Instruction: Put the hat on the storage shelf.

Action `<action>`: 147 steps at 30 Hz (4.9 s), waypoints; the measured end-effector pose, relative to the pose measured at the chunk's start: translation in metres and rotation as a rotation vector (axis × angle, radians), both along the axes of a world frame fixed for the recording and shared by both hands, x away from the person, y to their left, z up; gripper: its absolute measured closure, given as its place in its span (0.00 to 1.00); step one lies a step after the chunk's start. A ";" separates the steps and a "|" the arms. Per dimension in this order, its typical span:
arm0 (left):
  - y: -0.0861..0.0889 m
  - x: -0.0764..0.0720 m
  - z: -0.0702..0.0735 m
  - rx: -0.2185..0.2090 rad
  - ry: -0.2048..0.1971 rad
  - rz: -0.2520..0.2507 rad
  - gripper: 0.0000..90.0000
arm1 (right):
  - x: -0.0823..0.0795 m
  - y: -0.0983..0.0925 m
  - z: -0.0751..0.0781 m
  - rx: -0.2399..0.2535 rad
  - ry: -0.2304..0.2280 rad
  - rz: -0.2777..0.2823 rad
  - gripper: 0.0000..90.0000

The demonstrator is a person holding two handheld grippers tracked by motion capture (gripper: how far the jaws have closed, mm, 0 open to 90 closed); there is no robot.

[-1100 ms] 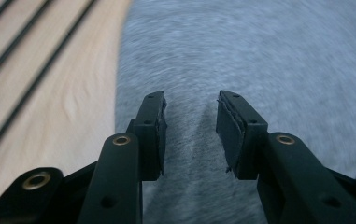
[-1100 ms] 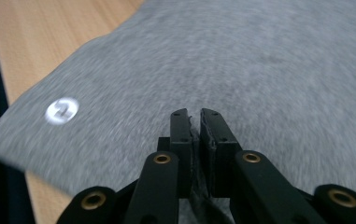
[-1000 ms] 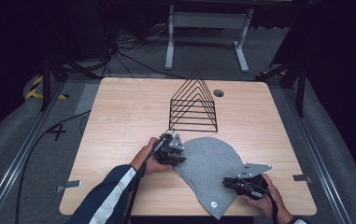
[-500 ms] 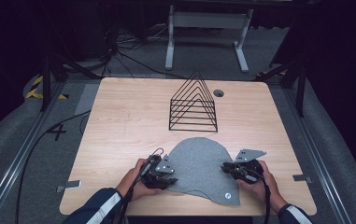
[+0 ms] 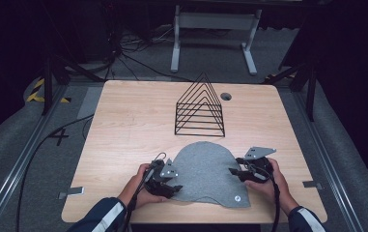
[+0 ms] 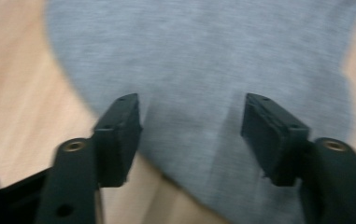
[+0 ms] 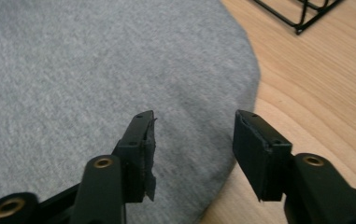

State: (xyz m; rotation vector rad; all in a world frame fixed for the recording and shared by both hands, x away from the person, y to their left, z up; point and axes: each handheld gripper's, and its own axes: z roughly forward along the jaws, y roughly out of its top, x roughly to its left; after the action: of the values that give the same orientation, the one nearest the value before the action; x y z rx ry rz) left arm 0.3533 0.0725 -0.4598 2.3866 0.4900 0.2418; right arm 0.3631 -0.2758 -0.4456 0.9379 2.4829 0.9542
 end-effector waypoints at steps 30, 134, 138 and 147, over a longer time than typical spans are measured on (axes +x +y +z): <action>-0.021 0.055 -0.003 0.011 0.091 0.105 0.22 | 0.015 0.016 -0.010 -0.019 0.082 -0.060 0.35; -0.008 0.181 0.252 -0.216 -0.314 0.161 0.95 | 0.138 0.031 0.253 0.143 -0.411 -0.031 0.94; -0.006 0.186 0.247 -0.192 -0.313 0.179 0.95 | 0.144 0.036 0.249 0.145 -0.400 -0.025 0.94; 0.001 0.183 0.229 -0.249 -0.258 0.137 0.95 | 0.145 0.038 0.233 0.174 -0.363 0.014 0.94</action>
State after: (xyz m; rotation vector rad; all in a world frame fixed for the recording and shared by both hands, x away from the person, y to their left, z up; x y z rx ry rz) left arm 0.5366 0.0738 -0.2307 2.0464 0.5283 0.5126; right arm 0.5085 -0.2376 -0.2126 0.7214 2.1314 1.2390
